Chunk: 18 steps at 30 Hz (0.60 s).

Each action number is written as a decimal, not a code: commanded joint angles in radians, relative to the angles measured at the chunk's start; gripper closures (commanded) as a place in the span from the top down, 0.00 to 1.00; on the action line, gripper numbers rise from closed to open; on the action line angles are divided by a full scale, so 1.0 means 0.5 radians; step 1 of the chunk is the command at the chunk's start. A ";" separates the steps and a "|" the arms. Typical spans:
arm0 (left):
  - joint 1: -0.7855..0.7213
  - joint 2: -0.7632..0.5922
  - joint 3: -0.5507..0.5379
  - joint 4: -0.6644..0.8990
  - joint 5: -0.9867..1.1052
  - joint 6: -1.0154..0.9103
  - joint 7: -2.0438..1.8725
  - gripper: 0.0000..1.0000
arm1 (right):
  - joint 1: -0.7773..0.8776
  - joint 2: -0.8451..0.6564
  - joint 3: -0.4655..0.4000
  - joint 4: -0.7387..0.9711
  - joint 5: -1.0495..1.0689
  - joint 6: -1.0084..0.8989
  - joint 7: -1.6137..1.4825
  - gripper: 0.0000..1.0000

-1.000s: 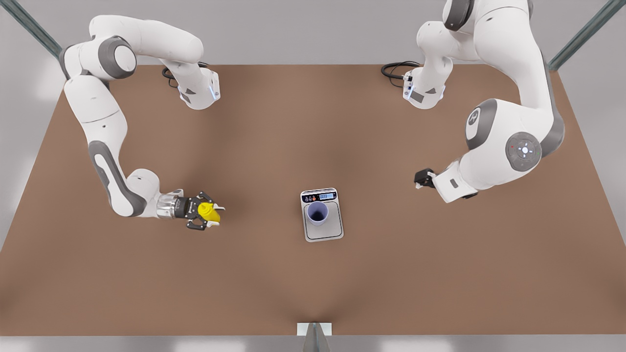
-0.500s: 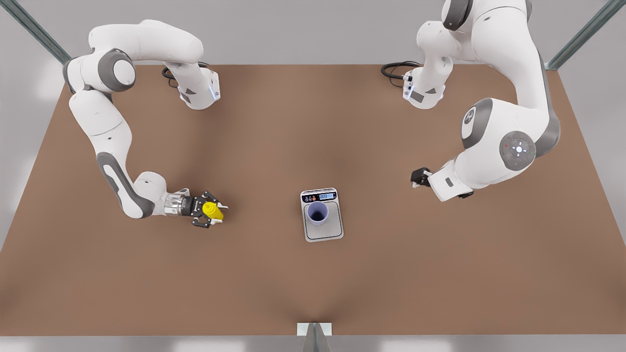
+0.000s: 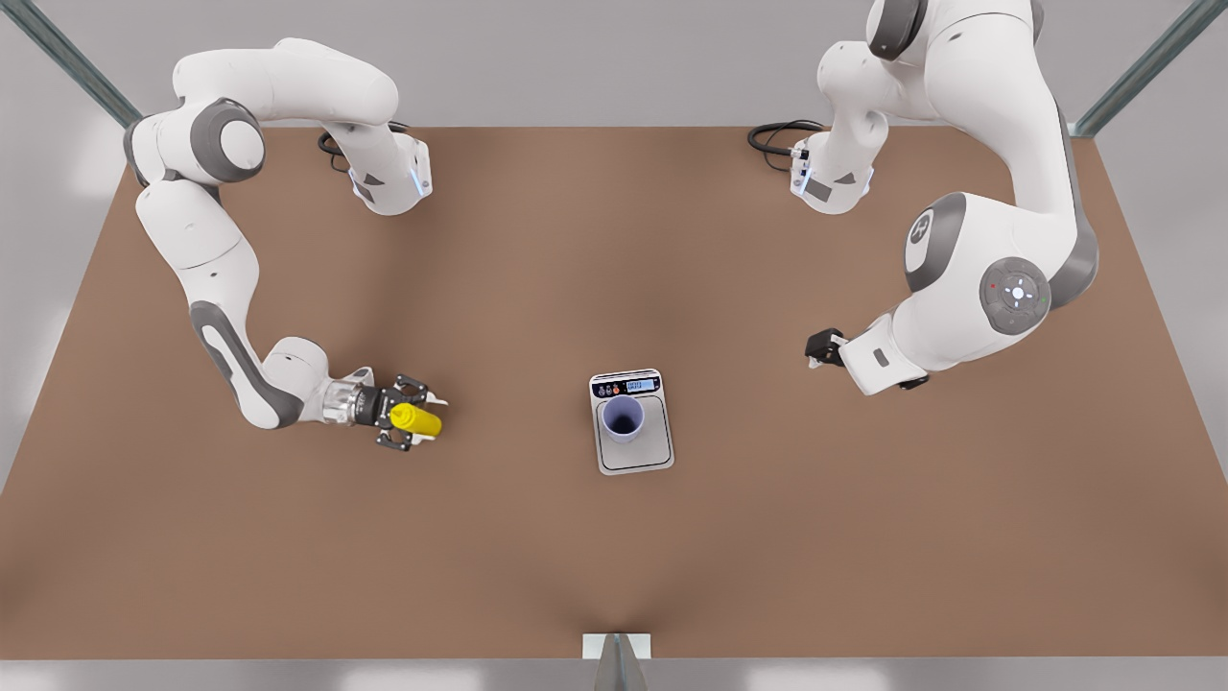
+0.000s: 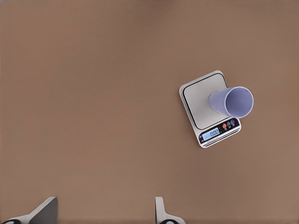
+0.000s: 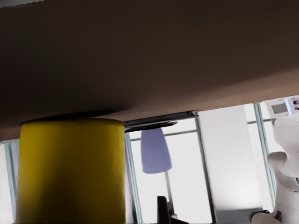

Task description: Move cup to the weight, pick up sauce bottle, pour sauce

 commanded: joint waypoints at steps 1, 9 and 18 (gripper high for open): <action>0.000 0.000 0.000 0.000 0.000 0.000 0.000 1.00 | 0.002 0.015 -0.019 -0.009 0.019 0.063 -0.633 0.85; 0.000 0.003 0.000 -0.003 0.000 0.000 0.000 1.00 | 0.005 -0.003 -0.016 -0.012 -0.024 0.106 -0.700 1.00; 0.000 0.012 0.000 0.000 0.000 0.000 0.000 1.00 | 0.005 -0.010 0.003 -0.012 -0.128 0.167 -0.700 1.00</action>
